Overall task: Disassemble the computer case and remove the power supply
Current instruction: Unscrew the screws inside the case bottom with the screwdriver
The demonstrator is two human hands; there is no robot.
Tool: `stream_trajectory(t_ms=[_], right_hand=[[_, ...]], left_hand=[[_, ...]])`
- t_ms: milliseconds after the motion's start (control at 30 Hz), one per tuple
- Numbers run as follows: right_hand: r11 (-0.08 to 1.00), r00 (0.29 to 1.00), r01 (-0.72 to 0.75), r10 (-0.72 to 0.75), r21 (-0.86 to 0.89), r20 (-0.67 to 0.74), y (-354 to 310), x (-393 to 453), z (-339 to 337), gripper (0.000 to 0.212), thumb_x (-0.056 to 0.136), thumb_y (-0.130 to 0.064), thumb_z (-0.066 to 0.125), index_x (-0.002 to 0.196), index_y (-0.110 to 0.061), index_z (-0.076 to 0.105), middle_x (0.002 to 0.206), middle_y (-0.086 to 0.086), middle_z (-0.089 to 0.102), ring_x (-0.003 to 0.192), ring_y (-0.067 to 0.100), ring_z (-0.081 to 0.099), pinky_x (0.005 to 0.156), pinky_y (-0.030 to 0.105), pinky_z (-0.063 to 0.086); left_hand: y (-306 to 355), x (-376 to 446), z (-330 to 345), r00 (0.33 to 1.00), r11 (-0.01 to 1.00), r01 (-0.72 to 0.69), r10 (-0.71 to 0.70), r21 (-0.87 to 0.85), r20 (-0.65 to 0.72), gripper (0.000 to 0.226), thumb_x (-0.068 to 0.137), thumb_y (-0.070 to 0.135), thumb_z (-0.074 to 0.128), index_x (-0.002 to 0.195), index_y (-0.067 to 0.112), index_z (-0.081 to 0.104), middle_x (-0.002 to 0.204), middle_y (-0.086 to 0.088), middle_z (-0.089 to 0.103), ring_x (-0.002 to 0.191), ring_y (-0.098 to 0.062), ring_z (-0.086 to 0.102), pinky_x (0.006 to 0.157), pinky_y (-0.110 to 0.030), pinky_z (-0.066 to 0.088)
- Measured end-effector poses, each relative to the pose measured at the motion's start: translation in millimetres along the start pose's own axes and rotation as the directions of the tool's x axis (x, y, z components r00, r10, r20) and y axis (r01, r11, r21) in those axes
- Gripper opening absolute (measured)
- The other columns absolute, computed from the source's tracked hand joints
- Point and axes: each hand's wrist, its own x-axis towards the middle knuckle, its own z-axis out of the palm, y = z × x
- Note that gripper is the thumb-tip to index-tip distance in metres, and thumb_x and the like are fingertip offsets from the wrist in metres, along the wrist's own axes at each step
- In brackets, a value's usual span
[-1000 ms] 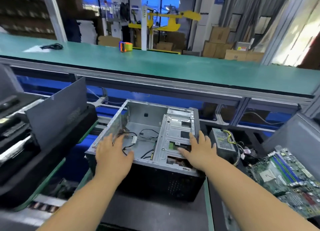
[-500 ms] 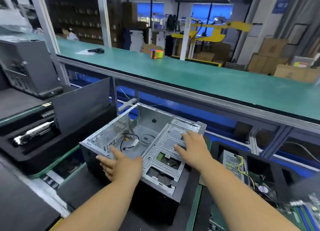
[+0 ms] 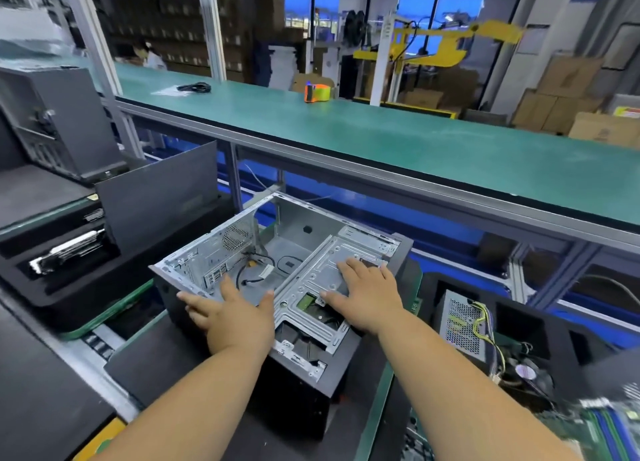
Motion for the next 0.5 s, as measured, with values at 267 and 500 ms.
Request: stream_trajectory(t_ms=[267, 500], right_hand=[[0.989, 0.99, -0.144, 0.144, 0.018, 0.001, -29, -13, 5, 0.087, 0.086, -0.08, 0.02, 0.157, -0.03, 0.014, 0.165, -0.003, 0.009, 0.147, 0.024, 0.019, 0.121, 0.047, 0.003], [0.954, 0.954, -0.3, 0.3, -0.002, -0.009, -72, -22, 12, 0.083, 0.09, -0.076, 0.014, 0.158, -0.027, 0.009, 0.166, -0.001, 0.004, 0.148, 0.026, 0.017, 0.121, 0.049, 0.0]], left_hand=[[-16, 30, -12, 0.988, 0.992, -0.126, 0.126, -0.004, 0.09, 0.083, 0.072, 0.064, 0.07, 0.142, 0.03, 0.039, 0.154, -0.022, -0.026, 0.142, -0.044, 0.003, 0.099, -0.049, 0.041], [-32, 75, -23, 0.938, 0.969, -0.244, 0.248, -0.045, 0.244, 0.087, 0.066, 0.068, 0.073, 0.139, 0.034, 0.041, 0.154, -0.015, -0.029, 0.145, -0.039, -0.006, 0.102, -0.052, 0.039]])
